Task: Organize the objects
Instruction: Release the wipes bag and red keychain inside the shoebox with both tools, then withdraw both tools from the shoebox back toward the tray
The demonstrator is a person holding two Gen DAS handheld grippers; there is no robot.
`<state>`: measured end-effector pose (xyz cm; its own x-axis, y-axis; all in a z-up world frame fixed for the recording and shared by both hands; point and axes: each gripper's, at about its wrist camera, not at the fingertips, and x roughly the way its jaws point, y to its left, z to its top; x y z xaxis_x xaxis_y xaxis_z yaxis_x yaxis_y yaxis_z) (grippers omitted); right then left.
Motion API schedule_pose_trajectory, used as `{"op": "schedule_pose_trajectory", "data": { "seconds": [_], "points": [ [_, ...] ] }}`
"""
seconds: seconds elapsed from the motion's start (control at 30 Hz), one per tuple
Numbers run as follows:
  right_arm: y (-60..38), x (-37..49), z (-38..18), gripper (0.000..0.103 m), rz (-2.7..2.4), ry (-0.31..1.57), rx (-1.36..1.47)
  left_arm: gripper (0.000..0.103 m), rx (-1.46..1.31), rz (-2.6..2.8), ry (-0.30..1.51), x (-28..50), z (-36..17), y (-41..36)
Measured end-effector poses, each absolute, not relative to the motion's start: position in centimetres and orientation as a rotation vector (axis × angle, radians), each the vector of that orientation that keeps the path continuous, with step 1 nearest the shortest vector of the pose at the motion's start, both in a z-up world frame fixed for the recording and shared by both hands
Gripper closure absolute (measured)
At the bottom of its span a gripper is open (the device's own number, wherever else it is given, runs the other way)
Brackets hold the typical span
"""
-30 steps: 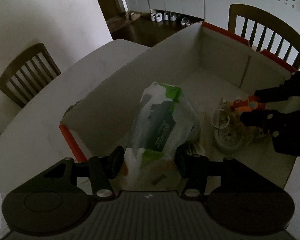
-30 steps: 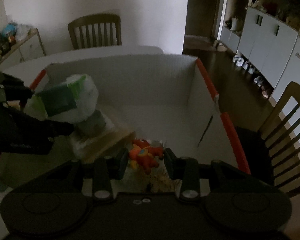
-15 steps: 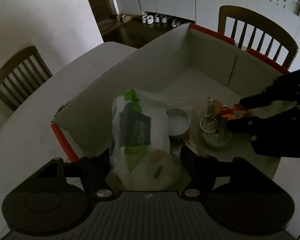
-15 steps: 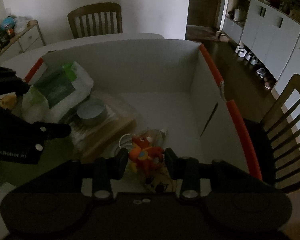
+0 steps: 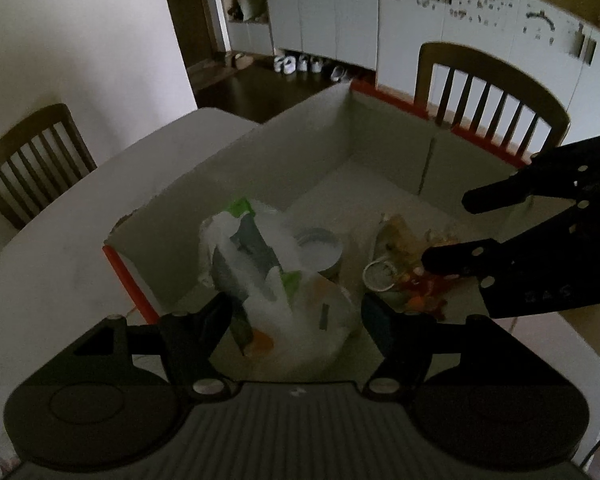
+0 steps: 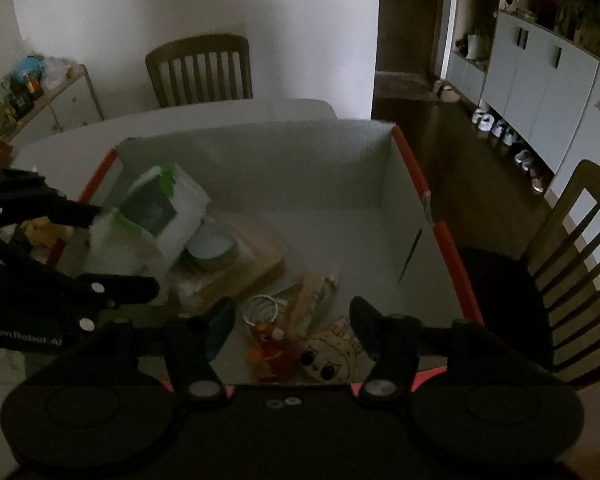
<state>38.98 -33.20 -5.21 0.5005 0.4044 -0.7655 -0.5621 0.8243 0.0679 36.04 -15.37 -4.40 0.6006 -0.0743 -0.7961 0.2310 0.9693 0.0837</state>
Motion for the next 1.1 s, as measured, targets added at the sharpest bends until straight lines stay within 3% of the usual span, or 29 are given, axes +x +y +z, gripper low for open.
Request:
{"op": "schedule_pose_trajectory", "data": {
  "seconds": [0.47,0.7,0.83,1.1],
  "points": [
    [-33.1,35.4,-1.3,0.039,0.616,0.8,-0.157,0.032,0.089,-0.218,0.795,31.1,-1.6,-13.9],
    [-31.2,32.2,0.4,0.035,0.617,0.767,-0.135,0.032,0.029,-0.229,0.75,27.9,-0.5,-11.3],
    [-30.1,30.3,1.1,0.029,0.621,0.76,-0.113,0.023,0.019,-0.229,0.725,26.1,0.2,-9.9],
    [-26.8,26.6,1.6,0.024,0.628,0.753,-0.107,0.023,-0.014,-0.227,0.705,22.4,0.5,-5.8]
  ]
}}
